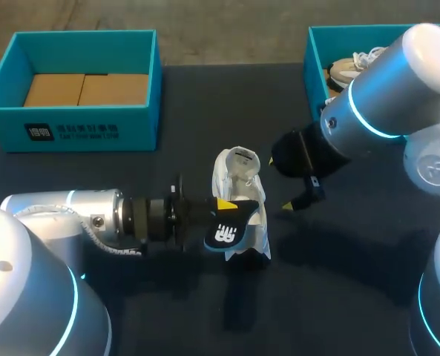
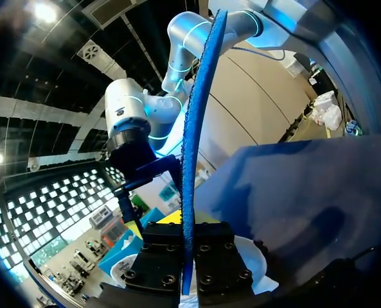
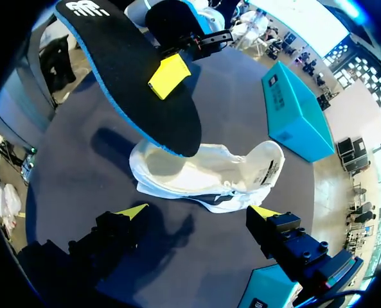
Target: Take the shoe out of the shoebox, open the shoe tongue, remove and reinsert the insole, then place the shoe into the shoebox
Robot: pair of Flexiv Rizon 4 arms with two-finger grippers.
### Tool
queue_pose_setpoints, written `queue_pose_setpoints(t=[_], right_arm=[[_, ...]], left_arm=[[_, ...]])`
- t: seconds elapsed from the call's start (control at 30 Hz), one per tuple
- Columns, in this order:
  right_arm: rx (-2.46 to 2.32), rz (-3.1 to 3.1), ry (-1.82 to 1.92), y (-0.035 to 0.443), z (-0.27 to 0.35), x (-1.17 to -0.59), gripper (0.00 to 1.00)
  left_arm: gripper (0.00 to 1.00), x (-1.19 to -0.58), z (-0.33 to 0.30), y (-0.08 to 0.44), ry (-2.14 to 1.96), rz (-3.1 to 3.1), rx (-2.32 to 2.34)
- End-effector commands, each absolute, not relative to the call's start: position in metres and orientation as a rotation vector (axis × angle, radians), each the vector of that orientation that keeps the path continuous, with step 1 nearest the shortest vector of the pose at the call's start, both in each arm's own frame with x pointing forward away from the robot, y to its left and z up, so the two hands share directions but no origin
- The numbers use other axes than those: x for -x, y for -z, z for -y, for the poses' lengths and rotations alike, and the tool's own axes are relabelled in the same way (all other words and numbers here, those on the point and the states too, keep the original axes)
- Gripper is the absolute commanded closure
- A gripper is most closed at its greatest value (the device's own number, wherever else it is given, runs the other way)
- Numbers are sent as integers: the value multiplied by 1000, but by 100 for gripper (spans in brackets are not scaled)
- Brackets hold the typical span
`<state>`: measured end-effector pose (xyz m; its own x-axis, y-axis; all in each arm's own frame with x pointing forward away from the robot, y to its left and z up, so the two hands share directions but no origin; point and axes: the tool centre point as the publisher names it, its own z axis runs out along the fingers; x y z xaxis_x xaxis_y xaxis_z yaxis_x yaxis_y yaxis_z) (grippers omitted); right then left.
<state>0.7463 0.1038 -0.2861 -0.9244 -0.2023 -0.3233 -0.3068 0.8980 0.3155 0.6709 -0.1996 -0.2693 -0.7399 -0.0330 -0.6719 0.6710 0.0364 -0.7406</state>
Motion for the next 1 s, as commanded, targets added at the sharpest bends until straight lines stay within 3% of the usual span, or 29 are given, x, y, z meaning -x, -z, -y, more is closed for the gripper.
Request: queue_pose_setpoints(t=[0.03, 1.0], right_arm=[[379, -2778, -527, 288, -105, -746, 0], [350, -2782, -536, 290, -85, -737, 0]], left_arm=[[100, -670, 199, 270, 1754, -1798, -643], [100, -681, 210, 282, 1782, -1779, -701]])
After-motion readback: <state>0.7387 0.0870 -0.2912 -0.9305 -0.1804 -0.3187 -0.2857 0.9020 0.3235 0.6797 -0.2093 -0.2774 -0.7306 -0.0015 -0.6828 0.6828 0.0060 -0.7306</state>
